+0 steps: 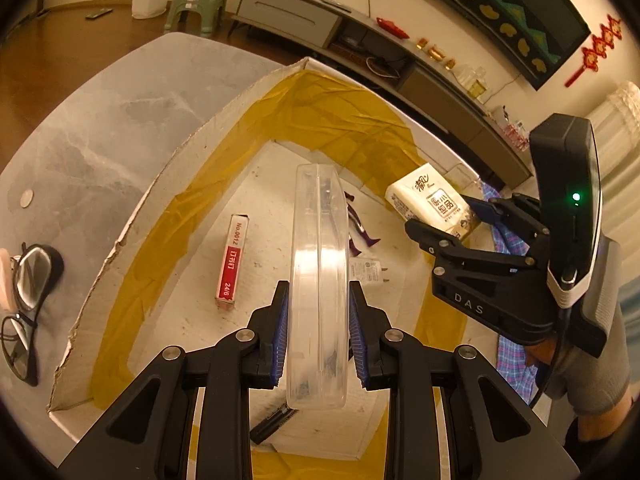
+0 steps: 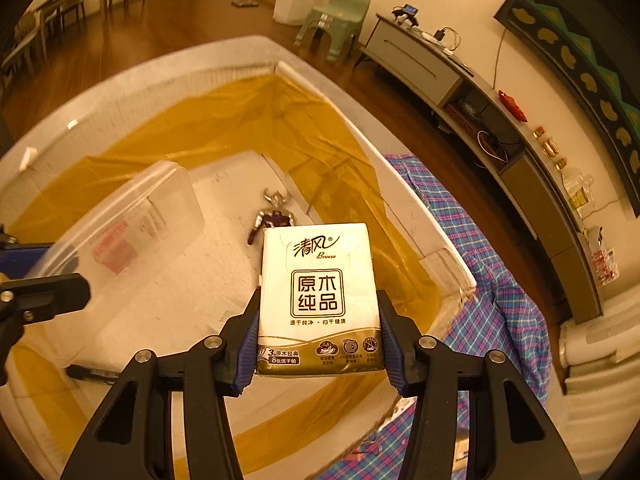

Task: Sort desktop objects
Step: 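Move the clear container with the left tool while the right tool brings the tissue pack over the box, then open the left tool to drop the container while the right tool opens, dropping the tissue pack, then move both open tools back over the plaid cloth, then grasp the gold metal tin with the right tool while the left tool grasps the pink binder clip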

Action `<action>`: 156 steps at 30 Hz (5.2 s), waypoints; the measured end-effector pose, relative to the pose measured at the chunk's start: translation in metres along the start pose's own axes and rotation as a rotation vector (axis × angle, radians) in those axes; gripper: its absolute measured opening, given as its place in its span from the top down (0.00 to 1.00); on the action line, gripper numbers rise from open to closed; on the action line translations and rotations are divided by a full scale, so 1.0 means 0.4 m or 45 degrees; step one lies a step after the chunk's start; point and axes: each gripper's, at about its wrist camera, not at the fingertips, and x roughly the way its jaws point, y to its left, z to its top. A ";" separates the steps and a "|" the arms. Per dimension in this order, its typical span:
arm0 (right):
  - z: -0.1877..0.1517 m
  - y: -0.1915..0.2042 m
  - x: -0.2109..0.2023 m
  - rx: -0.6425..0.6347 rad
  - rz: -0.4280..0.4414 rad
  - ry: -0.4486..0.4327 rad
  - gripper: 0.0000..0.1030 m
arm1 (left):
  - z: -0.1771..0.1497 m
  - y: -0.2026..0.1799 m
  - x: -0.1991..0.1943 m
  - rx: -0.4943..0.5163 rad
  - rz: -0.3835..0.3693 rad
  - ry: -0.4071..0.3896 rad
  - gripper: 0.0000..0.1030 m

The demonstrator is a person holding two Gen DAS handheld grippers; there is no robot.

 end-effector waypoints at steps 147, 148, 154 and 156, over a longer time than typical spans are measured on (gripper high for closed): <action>-0.563 -0.412 0.106 0.663 0.094 -0.165 0.50 | -0.210 -0.494 0.364 0.649 0.195 -0.005 0.64; -0.565 -0.413 0.104 0.668 0.100 -0.164 0.50 | -0.214 -0.495 0.364 0.652 0.190 -0.005 0.64; -0.588 -0.422 0.078 0.714 0.129 -0.174 0.50 | -0.209 -0.495 0.330 0.589 0.119 0.006 0.64; -0.591 -0.422 0.062 0.728 0.139 -0.187 0.50 | -0.208 -0.505 0.308 0.599 0.098 -0.014 0.64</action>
